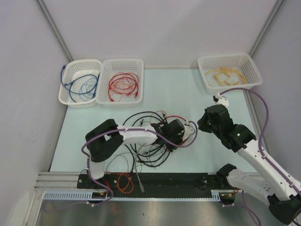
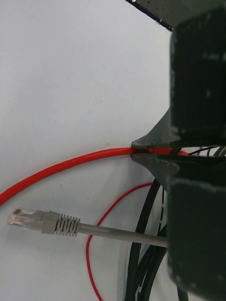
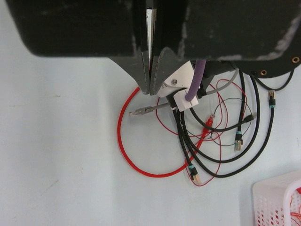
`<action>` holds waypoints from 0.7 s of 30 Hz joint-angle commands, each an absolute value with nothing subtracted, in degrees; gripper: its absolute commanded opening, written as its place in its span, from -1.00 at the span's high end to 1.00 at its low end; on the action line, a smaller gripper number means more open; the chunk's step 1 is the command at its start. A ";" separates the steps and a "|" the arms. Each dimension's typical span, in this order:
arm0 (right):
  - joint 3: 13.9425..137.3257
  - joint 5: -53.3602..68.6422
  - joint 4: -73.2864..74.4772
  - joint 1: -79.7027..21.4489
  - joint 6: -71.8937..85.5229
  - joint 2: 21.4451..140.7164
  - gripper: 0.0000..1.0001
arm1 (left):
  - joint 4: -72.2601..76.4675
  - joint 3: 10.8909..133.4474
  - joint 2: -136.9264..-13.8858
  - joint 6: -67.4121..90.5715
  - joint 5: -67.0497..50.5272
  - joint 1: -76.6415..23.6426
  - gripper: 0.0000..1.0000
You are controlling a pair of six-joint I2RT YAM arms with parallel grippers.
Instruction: Untangle the cables
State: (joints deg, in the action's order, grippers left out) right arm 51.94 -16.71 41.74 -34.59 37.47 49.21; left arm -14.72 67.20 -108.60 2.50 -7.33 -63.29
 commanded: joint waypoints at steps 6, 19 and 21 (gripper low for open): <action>51.94 -17.40 42.19 -33.57 37.44 46.58 0.98 | -17.67 64.43 -106.36 1.76 1.48 -66.45 1.00; 51.94 -16.96 40.08 -31.20 38.14 42.54 1.00 | -12.05 69.34 -78.59 3.60 -4.56 -66.44 1.00; 51.94 -17.31 40.25 -31.11 38.23 42.45 1.00 | -11.34 70.39 -76.91 3.87 -5.44 -66.45 1.00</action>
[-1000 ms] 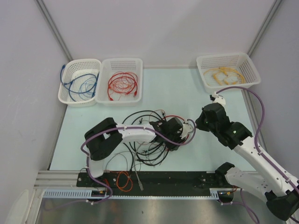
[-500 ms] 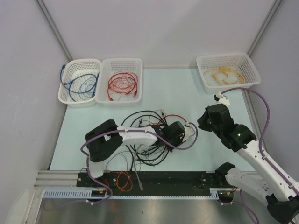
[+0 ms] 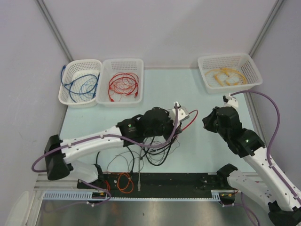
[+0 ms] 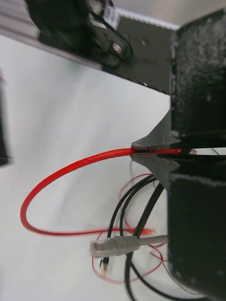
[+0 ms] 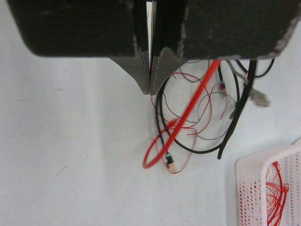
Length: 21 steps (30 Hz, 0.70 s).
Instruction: Untangle the cables
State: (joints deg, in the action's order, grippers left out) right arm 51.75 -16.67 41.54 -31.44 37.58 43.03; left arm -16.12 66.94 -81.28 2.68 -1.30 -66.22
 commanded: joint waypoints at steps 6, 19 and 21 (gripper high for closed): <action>51.94 -18.28 39.12 -30.76 38.32 39.12 1.00 | -3.63 70.67 -70.94 9.39 -14.57 -63.38 1.00; 51.86 -11.44 34.19 -29.97 36.92 33.48 0.11 | 13.53 63.28 -65.83 29.62 -31.20 -47.73 1.00; 51.33 -8.54 31.83 -29.97 37.26 33.57 -0.22 | 14.06 62.76 -66.27 29.88 -31.81 -47.81 1.00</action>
State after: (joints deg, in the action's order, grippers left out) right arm 51.59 -14.15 37.43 -30.13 37.69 33.43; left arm 6.22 63.81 -66.76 24.77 -25.98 -48.14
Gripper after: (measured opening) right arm 0.454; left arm 0.008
